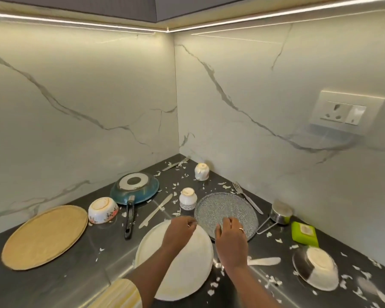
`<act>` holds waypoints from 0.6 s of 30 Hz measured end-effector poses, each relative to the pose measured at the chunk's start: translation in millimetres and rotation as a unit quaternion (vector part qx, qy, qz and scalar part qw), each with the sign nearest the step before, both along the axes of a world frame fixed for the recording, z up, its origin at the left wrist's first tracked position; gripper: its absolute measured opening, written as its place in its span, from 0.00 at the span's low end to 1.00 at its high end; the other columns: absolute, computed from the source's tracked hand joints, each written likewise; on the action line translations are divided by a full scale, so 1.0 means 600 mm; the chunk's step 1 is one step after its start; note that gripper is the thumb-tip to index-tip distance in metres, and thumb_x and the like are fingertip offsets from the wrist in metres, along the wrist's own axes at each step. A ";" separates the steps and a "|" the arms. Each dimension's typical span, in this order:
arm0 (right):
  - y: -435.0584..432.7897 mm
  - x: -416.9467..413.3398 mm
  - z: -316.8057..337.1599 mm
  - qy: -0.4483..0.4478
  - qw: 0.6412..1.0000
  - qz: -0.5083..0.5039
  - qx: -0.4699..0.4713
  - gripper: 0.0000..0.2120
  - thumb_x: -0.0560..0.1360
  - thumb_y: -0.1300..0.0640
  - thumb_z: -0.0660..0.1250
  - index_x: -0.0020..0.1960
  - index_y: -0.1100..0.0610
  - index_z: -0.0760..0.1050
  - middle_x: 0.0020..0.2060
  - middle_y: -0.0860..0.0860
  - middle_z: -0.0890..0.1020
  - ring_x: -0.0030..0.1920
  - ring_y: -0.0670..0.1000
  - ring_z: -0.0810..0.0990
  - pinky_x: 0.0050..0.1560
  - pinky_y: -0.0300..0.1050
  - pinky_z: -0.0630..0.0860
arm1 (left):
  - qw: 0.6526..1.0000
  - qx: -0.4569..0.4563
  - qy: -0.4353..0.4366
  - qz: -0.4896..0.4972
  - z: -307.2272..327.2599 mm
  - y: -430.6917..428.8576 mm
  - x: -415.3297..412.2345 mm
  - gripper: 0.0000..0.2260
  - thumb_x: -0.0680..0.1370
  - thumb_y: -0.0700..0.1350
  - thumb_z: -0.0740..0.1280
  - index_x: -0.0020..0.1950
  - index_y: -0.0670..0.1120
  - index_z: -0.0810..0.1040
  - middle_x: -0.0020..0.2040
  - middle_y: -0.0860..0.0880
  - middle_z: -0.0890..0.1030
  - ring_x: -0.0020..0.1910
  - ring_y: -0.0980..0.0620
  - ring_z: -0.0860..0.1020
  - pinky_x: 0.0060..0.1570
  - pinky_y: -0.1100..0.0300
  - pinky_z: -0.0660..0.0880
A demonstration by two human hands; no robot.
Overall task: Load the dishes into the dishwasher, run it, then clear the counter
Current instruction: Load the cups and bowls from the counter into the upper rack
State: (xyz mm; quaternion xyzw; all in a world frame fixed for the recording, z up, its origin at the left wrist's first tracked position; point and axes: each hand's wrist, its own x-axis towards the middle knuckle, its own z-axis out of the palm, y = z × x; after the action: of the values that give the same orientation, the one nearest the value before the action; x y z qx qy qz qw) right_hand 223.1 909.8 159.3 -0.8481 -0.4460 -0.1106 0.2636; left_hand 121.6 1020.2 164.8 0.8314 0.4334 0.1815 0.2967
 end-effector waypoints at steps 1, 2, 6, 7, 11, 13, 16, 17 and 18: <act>0.022 0.006 0.000 0.007 1.000 0.002 0.002 0.09 0.66 0.60 0.75 0.43 0.61 0.78 0.38 0.55 0.80 0.34 0.52 0.79 0.29 0.41 0.78 | 1.000 0.000 0.002 0.000 0.002 0.024 0.005 0.11 0.77 0.46 0.64 0.55 0.46 0.82 0.53 0.50 0.83 0.51 0.54 0.79 0.51 0.63 0.72; 0.043 0.013 -0.001 0.016 1.000 0.005 0.005 0.09 0.67 0.60 0.75 0.43 0.61 0.78 0.39 0.55 0.80 0.34 0.52 0.79 0.29 0.41 0.78 | 1.000 -0.002 0.005 0.002 0.003 0.047 0.010 0.11 0.77 0.46 0.64 0.55 0.46 0.82 0.52 0.49 0.83 0.51 0.53 0.79 0.51 0.62 0.72; 0.135 0.037 -0.021 0.065 0.997 0.013 -0.039 0.12 0.76 0.53 0.63 0.56 0.58 0.72 0.52 0.52 0.75 0.49 0.49 0.76 0.46 0.40 0.75 | 1.000 -0.004 0.001 0.008 0.003 0.140 0.025 0.10 0.77 0.46 0.64 0.52 0.45 0.83 0.49 0.48 0.84 0.49 0.51 0.80 0.49 0.60 0.73; 0.157 0.041 -0.028 0.079 0.996 0.014 -0.043 0.14 0.77 0.51 0.61 0.59 0.57 0.70 0.54 0.51 0.74 0.52 0.49 0.74 0.50 0.39 0.74 | 1.000 -0.006 0.000 0.011 0.002 0.161 0.028 0.09 0.77 0.46 0.65 0.52 0.45 0.83 0.50 0.49 0.84 0.49 0.52 0.80 0.49 0.60 0.73; 0.241 0.052 -0.054 0.131 0.989 0.021 -0.062 0.23 0.74 0.46 0.64 0.65 0.56 0.66 0.60 0.52 0.71 0.59 0.51 0.71 0.58 0.40 0.69 | 1.000 -0.011 0.004 0.013 -0.016 0.243 0.040 0.09 0.77 0.47 0.65 0.51 0.47 0.83 0.47 0.50 0.84 0.45 0.54 0.80 0.46 0.60 0.72; 0.278 0.057 -0.071 0.169 0.982 0.039 -0.069 0.31 0.71 0.44 0.69 0.67 0.56 0.63 0.62 0.52 0.69 0.62 0.51 0.68 0.61 0.41 0.66 | 1.000 -0.011 -0.002 0.019 -0.028 0.281 0.049 0.09 0.77 0.47 0.65 0.51 0.47 0.83 0.47 0.50 0.84 0.43 0.54 0.80 0.45 0.61 0.73; 0.320 0.061 -0.090 0.216 0.973 0.045 -0.069 0.41 0.66 0.42 0.73 0.70 0.57 0.59 0.65 0.53 0.66 0.65 0.52 0.66 0.63 0.43 0.66 | 0.999 -0.009 -0.021 0.031 -0.039 0.332 0.069 0.09 0.77 0.48 0.65 0.51 0.45 0.82 0.44 0.49 0.84 0.40 0.55 0.78 0.43 0.61 0.73; 0.330 0.062 -0.093 0.234 0.969 0.046 -0.063 0.43 0.64 0.42 0.74 0.70 0.56 0.58 0.65 0.54 0.66 0.65 0.53 0.65 0.64 0.45 0.66 | 0.999 -0.011 -0.028 0.032 -0.040 0.348 0.080 0.09 0.77 0.48 0.66 0.51 0.45 0.82 0.44 0.49 0.84 0.40 0.55 0.78 0.44 0.61 0.73; 0.339 0.063 -0.095 0.258 0.963 0.049 -0.059 0.44 0.64 0.42 0.75 0.71 0.56 0.57 0.66 0.53 0.66 0.65 0.53 0.65 0.64 0.46 0.66 | 0.999 -0.014 -0.031 0.029 -0.038 0.365 0.094 0.09 0.77 0.48 0.66 0.52 0.46 0.82 0.46 0.49 0.84 0.41 0.56 0.78 0.45 0.62 0.73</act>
State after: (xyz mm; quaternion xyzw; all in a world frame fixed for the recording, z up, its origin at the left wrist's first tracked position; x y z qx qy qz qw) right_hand 261.2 1113.4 102.2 -0.8389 -0.4100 0.1515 0.3243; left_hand 178.1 1238.9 142.1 0.8083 0.4502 0.2092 0.3165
